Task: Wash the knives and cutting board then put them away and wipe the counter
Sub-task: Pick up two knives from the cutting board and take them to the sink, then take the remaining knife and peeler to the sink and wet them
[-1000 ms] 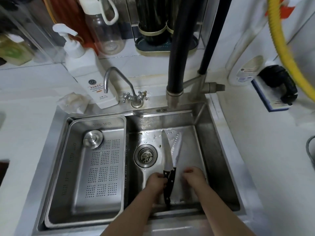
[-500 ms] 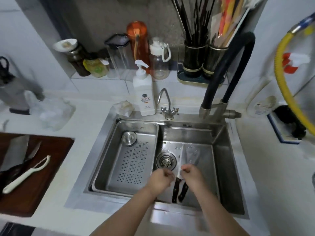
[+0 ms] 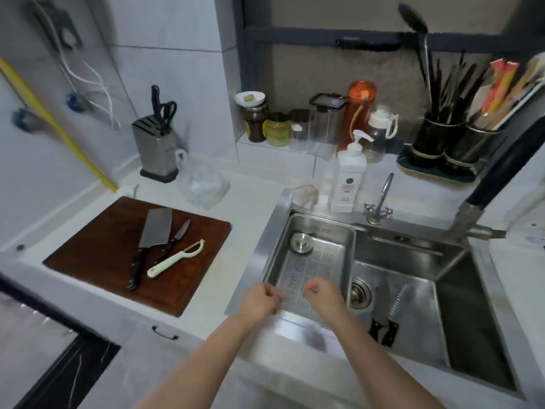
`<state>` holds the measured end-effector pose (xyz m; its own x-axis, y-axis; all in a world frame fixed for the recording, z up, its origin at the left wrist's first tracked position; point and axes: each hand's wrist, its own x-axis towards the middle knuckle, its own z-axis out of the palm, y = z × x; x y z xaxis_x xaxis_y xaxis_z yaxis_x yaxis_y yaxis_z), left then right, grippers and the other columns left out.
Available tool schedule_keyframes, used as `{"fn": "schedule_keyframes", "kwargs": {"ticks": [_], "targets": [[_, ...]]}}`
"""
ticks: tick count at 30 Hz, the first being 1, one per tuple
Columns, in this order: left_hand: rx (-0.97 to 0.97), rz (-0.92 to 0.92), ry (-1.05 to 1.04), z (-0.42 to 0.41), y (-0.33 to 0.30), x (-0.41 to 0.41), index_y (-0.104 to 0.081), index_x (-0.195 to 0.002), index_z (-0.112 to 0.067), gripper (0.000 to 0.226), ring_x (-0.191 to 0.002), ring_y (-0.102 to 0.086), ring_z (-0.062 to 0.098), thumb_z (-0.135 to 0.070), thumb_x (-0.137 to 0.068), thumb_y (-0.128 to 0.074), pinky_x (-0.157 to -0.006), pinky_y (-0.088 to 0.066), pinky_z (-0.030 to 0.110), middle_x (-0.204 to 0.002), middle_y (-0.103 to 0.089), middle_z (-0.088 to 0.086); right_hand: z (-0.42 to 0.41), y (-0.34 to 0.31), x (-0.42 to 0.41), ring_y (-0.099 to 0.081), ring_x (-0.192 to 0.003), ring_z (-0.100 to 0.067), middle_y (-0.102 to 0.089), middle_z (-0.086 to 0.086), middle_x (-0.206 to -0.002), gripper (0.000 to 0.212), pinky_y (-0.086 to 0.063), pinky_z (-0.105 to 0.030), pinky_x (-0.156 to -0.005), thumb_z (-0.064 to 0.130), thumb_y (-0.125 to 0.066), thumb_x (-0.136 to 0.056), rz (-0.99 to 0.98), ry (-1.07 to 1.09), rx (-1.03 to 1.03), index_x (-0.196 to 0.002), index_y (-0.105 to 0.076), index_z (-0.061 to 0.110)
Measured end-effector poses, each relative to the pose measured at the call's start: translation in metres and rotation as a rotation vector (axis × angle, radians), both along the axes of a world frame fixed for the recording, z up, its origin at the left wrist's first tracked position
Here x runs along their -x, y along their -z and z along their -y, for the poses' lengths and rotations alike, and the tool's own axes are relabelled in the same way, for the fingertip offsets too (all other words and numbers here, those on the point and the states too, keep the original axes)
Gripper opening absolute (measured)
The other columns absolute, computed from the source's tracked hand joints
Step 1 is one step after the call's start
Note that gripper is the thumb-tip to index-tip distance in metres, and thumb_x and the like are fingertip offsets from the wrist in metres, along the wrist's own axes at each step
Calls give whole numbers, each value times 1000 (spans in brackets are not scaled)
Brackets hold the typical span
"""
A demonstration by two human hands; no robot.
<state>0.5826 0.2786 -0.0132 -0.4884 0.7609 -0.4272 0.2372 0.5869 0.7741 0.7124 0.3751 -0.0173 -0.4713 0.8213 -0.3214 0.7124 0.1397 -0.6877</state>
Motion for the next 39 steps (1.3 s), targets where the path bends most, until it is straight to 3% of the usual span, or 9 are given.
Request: {"fn": "schedule_keyframes", "kwargs": {"ticks": [3, 7, 12, 16, 24, 27, 32, 36, 39], "targets": [[-15, 7, -70, 46, -6, 44, -61, -76, -17, 16, -60, -58, 11, -7, -88, -55, -48, -45, 13, -71, -61, -1, 38, -6, 48, -62, -94, -22, -66, -2, -90, 10, -49, -34, -84, 13, -55, -89, -58, -37, -3, -88, -64, 14], [-7, -17, -138, 96, -11, 95, -64, -82, -15, 11, -63, -61, 13, -12, -87, -55, -55, -46, 18, -75, -64, 0, 80, -12, 106, -63, -93, -21, -66, -1, -92, 12, -50, -32, -83, 18, -55, -89, -150, -94, 17, -96, -65, 16], [-52, 16, -291, 138, -19, 145, -64, -80, -17, 13, -65, -62, 16, -15, -89, -55, -67, -51, 26, -72, -65, 1, 113, -16, 170, -63, -97, -18, -68, -1, -99, 6, -48, -27, -84, 21, -57, -87, -122, -195, 2, -89, -60, 25], [-60, 43, -390, 155, -19, 179, -63, -82, -19, 13, -68, -64, 14, -22, -92, -55, -66, -52, 25, -80, -68, 1, 121, -17, 208, -61, -96, -16, -67, 1, -100, 6, -48, -29, -86, 23, -58, -87, -98, -251, -3, -91, -61, 25], [-89, 91, -541, 159, -13, 238, -63, -82, -21, 16, -71, -64, 14, -18, -94, -53, -73, -54, 26, -82, -66, 1, 106, -1, 289, -61, -98, -18, -63, 2, -97, 17, -46, -27, -86, 22, -56, -89, -28, -364, 56, -104, -63, 21], [-69, 56, -562, 148, -9, 262, -64, -87, -18, 14, -72, -64, 14, -19, -94, -52, -72, -53, 28, -83, -67, 1, 94, 10, 313, -63, -91, -23, -63, -1, -91, 13, -52, -34, -82, 21, -52, -90, -8, -381, 85, -100, -58, 25], [-44, -22, -600, 131, -3, 286, -63, -83, -25, 15, -77, -62, 14, -24, -93, -52, -78, -53, 30, -80, -65, -4, 80, 29, 341, -63, -99, -24, -65, -5, -110, 33, -53, -39, -85, 25, -46, -94, 84, -382, 69, -126, -52, 22], [14, -65, -595, 125, 5, 303, -62, -82, -29, 13, -79, -61, 13, -23, -91, -54, -79, -55, 31, -86, -66, -6, 82, 33, 353, -66, -92, -20, -68, -2, -102, 31, -53, -33, -77, 37, -43, -95, 213, -403, -51, -119, -54, 20], [72, -142, -543, 117, 12, 319, -65, -98, -23, 11, -84, -56, 8, -24, -91, -57, -72, -45, 18, -102, -61, -5, 82, 30, 359, -64, -94, -17, -67, 1, -100, 32, -45, -29, -70, 44, -42, -95, 258, -400, -144, -112, -56, 21]]}}
